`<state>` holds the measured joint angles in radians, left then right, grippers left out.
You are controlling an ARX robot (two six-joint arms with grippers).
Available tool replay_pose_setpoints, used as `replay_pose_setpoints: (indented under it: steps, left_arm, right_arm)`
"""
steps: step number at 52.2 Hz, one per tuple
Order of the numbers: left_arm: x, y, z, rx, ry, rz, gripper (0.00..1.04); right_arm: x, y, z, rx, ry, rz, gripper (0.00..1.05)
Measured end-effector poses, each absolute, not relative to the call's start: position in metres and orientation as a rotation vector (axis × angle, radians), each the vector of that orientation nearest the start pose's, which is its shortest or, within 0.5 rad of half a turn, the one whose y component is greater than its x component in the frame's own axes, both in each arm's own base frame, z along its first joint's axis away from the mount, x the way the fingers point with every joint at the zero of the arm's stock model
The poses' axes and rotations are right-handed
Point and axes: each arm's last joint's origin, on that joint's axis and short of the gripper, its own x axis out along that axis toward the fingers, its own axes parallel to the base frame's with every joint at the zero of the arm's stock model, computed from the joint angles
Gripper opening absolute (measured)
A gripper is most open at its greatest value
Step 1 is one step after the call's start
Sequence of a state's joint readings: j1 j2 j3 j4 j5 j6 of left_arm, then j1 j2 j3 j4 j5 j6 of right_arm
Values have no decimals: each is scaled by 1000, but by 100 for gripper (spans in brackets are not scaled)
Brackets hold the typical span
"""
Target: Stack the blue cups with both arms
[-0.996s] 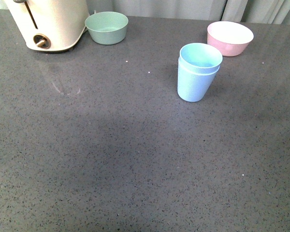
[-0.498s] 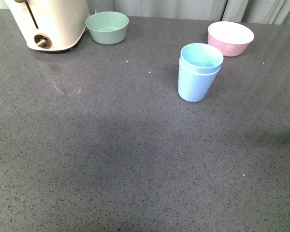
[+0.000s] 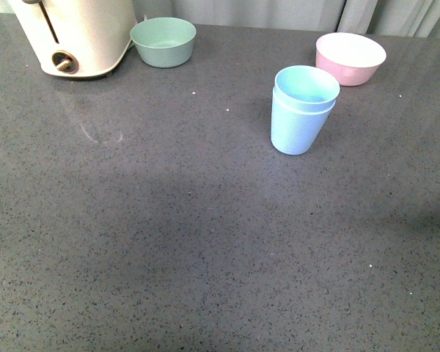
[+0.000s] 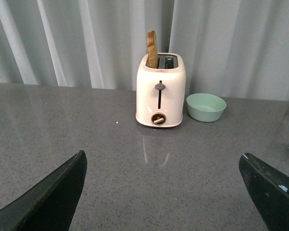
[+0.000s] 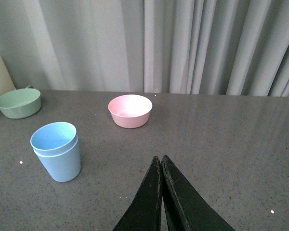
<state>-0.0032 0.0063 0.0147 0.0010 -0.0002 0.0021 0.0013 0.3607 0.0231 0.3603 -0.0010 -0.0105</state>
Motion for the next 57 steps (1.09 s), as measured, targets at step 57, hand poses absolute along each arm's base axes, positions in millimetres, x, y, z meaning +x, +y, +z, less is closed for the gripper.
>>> replay_pose_setpoints:
  steps: [57]
  left_arm:
    - [97,0,168,2,-9,-3,96]
  right_arm:
    - [97,0,171,-10,-20,1,5]
